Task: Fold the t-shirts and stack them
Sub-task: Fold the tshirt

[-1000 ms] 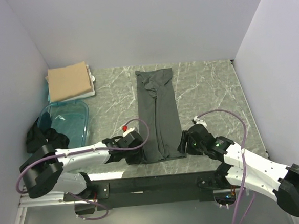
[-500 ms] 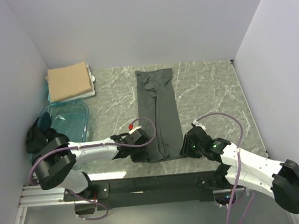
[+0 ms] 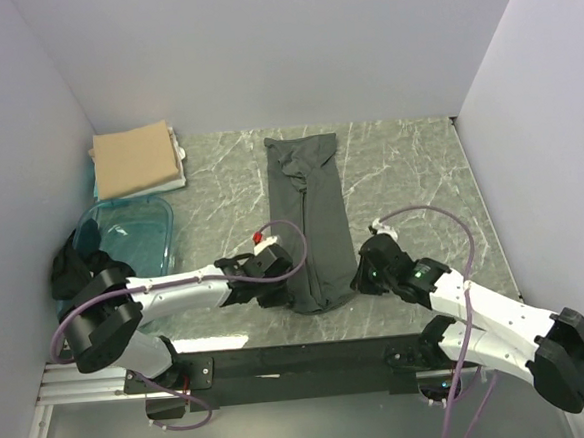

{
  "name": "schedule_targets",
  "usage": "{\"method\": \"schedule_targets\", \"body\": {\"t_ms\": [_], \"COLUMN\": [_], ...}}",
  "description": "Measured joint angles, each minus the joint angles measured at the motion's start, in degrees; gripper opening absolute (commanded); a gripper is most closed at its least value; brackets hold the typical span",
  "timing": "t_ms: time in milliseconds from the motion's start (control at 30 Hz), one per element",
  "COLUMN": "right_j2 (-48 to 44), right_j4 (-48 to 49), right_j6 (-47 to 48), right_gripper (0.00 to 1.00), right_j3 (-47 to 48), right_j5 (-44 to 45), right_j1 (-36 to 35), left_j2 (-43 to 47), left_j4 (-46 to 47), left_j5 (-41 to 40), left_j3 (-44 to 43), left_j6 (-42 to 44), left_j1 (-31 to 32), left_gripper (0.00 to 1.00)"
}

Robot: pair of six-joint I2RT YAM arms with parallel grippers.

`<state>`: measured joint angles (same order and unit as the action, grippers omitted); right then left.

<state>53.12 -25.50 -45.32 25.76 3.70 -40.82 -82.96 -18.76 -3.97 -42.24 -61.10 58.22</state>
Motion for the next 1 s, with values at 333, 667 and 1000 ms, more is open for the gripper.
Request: {"method": "schedule_targets", "body": {"t_ms": [333, 667, 1000], "right_j2": [6.4, 17.9, 26.9], "right_j4": [0.4, 4.3, 5.4], "right_j6": [5.4, 8.9, 11.5], "right_gripper": [0.0, 0.0, 0.0], "right_j3": [13.1, 24.9, 34.2], "right_j5": [6.8, 8.9, 9.3], "right_j1": [1.6, 6.8, 11.3], "left_j2": [0.0, -4.2, -16.6], "left_j4": [-0.9, -1.3, -4.3], "left_j5": [-2.7, -4.1, -5.4], "left_j3": [-7.8, -20.2, -36.3], "left_j6": [3.1, 9.7, 17.2], "left_j1": [-8.2, -18.4, -22.3], "left_gripper": [0.01, 0.01, 0.01]}}
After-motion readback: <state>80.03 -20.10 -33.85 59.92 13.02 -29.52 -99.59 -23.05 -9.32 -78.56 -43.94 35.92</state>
